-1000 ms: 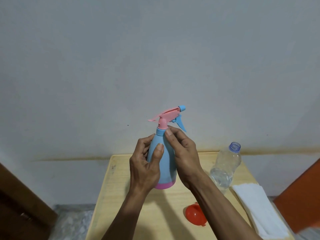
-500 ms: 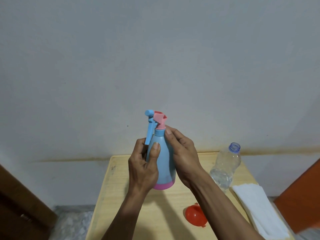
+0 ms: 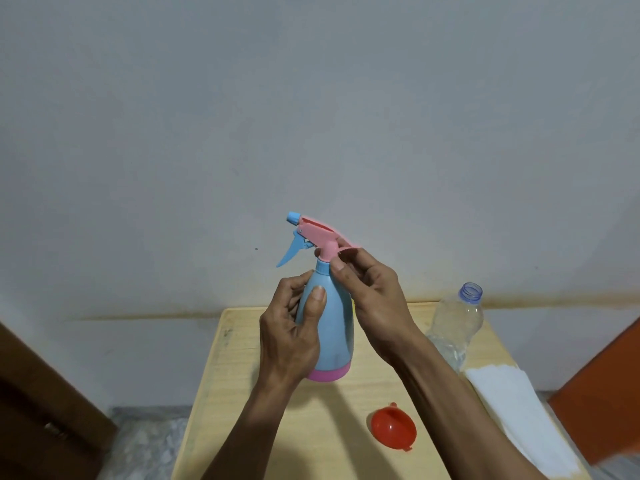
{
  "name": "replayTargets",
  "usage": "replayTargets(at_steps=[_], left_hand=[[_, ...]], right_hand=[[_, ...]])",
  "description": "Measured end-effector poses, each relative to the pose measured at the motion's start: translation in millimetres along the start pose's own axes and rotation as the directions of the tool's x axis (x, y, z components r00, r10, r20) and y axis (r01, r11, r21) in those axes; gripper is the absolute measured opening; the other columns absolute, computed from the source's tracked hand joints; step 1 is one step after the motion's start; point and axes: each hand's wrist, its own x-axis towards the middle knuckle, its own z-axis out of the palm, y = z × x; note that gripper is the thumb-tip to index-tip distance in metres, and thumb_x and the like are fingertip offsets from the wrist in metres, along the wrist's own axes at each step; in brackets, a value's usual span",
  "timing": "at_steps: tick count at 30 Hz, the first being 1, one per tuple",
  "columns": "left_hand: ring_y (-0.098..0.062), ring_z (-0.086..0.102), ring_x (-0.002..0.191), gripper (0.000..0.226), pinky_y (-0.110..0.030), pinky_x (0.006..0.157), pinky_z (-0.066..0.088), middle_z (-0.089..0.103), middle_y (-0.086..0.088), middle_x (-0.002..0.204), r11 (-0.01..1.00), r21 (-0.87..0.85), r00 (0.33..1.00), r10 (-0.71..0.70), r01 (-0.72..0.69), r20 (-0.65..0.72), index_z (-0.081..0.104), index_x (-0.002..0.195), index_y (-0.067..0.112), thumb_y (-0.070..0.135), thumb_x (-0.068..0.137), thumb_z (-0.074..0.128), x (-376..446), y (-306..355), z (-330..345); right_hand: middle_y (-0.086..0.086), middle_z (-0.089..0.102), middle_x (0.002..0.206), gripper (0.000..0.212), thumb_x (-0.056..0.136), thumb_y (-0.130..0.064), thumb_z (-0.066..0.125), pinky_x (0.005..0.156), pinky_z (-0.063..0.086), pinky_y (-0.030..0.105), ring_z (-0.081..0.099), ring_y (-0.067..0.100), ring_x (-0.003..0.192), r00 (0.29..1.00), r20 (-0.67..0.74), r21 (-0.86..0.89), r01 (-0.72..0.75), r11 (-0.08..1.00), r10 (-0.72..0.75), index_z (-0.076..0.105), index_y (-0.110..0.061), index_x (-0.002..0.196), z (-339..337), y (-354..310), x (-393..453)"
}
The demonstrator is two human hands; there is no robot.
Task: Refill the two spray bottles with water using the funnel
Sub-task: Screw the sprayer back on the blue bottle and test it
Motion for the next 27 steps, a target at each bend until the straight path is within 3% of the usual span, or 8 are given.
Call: replayTargets(at_steps=[6,9,14,19,24,27], left_hand=[[-0.003,0.065,0.089,0.049,-0.012,0.062,0.049,0.067,0.017,0.097,0.998,0.038,0.999,0.049,-0.049,-0.007,0.060,0.111,0.024,0.061,0.081,0.051,-3,-3,2],[-0.004,0.066,0.089,0.040,-0.017,0.065,0.053,0.066,0.022,0.100,0.997,0.056,0.998,0.059,-0.058,-0.018,0.059,0.109,0.029,0.059,0.082,0.053,-4,-7,4],[-0.003,0.065,0.089,0.029,-0.018,0.062,0.053,0.063,0.027,0.101,0.993,0.094,0.998,0.067,-0.065,-0.016,0.053,0.103,0.043,0.061,0.080,0.052,-6,-9,5],[-0.002,0.066,0.088,0.032,-0.018,0.058,0.052,0.064,0.027,0.098,0.997,0.061,0.999,0.044,-0.045,0.012,0.053,0.098,0.039,0.064,0.079,0.051,-7,-10,5],[-0.004,0.065,0.083,0.033,-0.017,0.055,0.049,0.063,0.022,0.091,0.998,0.042,0.998,0.044,-0.046,0.049,0.051,0.091,0.031,0.063,0.082,0.044,-13,-12,4],[-0.012,0.063,0.076,0.032,-0.031,0.056,0.050,0.062,0.012,0.083,0.998,0.026,0.996,0.063,-0.064,0.070,0.051,0.086,0.026,0.056,0.090,0.041,-19,-16,3]], right_hand=[[0.000,0.079,0.100,0.015,0.092,-0.013,0.073,0.085,0.059,0.026,0.073,0.017,0.098,0.998,-0.056,-0.059,0.021,0.998,-0.024,0.076,-0.015,0.107,-3,-1,4],[0.000,0.080,0.097,0.015,0.089,-0.013,0.077,0.090,0.060,0.037,0.075,0.017,0.097,0.995,-0.092,-0.074,0.016,0.997,-0.023,0.077,-0.019,0.102,-3,3,4],[-0.001,0.080,0.092,0.014,0.084,-0.015,0.082,0.088,0.060,0.039,0.076,0.018,0.092,0.993,-0.118,-0.088,0.005,0.996,-0.015,0.078,-0.017,0.098,-6,4,6],[0.009,0.079,0.093,0.025,0.078,-0.019,0.087,0.093,0.056,0.049,0.075,0.029,0.094,0.995,-0.087,-0.036,-0.052,0.998,0.048,0.077,-0.015,0.100,-12,3,11],[0.001,0.071,0.089,0.027,0.083,-0.028,0.083,0.077,0.055,0.033,0.065,0.014,0.080,0.997,0.023,-0.083,-0.066,0.994,0.068,0.076,-0.021,0.109,-4,-5,12],[-0.007,0.076,0.100,0.014,0.093,-0.034,0.071,0.092,0.055,0.043,0.067,0.014,0.091,0.993,0.060,-0.160,-0.088,0.983,0.098,0.076,-0.033,0.107,5,-7,10]])
